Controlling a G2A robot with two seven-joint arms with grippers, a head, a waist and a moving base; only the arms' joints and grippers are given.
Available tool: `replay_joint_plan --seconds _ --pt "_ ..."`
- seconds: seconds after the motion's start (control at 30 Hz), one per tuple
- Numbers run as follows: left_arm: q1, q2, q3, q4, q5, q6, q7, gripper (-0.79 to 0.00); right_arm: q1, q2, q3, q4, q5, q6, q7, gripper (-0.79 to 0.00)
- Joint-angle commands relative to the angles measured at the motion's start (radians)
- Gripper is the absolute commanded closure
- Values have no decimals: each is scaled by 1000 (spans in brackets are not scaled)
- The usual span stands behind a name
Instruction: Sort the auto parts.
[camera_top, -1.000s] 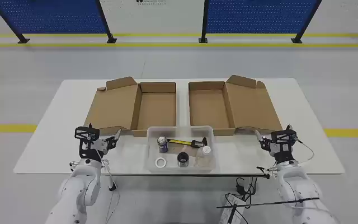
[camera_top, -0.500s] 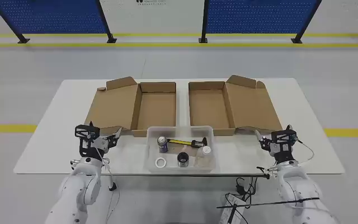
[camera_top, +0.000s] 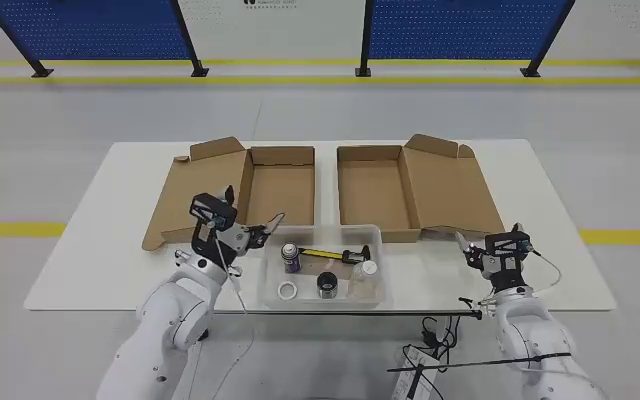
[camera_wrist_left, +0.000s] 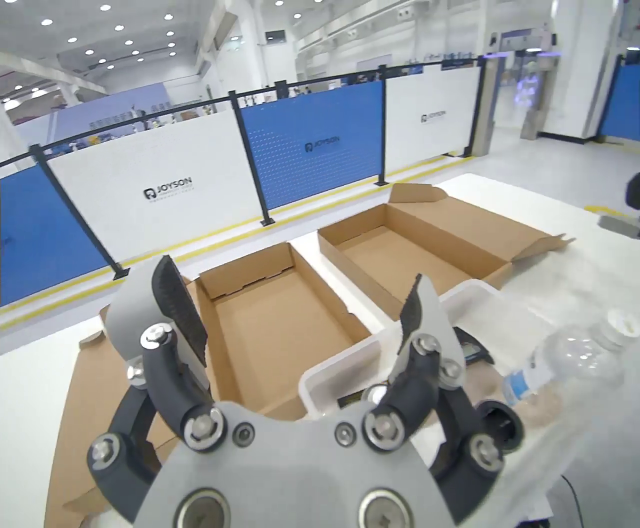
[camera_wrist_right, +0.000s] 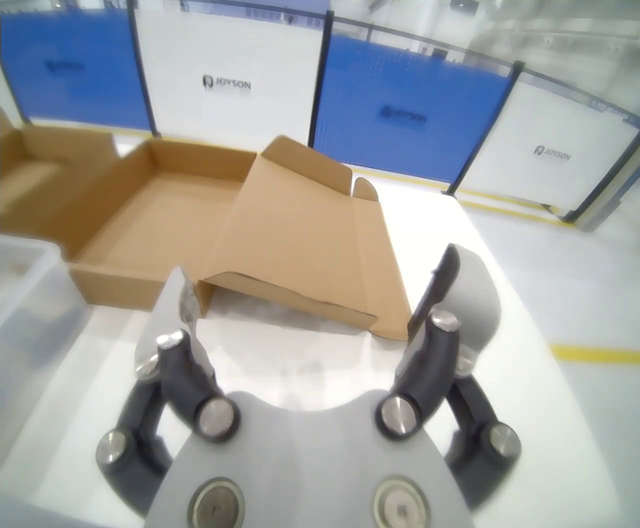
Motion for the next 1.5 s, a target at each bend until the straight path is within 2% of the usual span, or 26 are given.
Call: replay_joint_plan --seconds 0.0,0.27,0.43,0.7,0.93,1.47 --pt "-26 -4 53 -7 7 -13 -49 -785 0 0 0 0 0 0 0 -785" --pt "-111 -24 163 -13 -154 -9 -250 -785 0 0 0 0 0 0 0 -785" --pt "-154 -30 206 0 -210 -43 -317 -785 0 0 0 0 0 0 0 -785" --pt "-189 -37 289 40 -186 -101 -314 -785 0 0 0 0 0 0 0 -785" --pt "-200 -42 338 29 -207 -146 -330 -785 0 0 0 0 0 0 0 -785" --pt "-201 -42 345 12 -198 -156 -326 -785 0 0 0 0 0 0 0 -785"
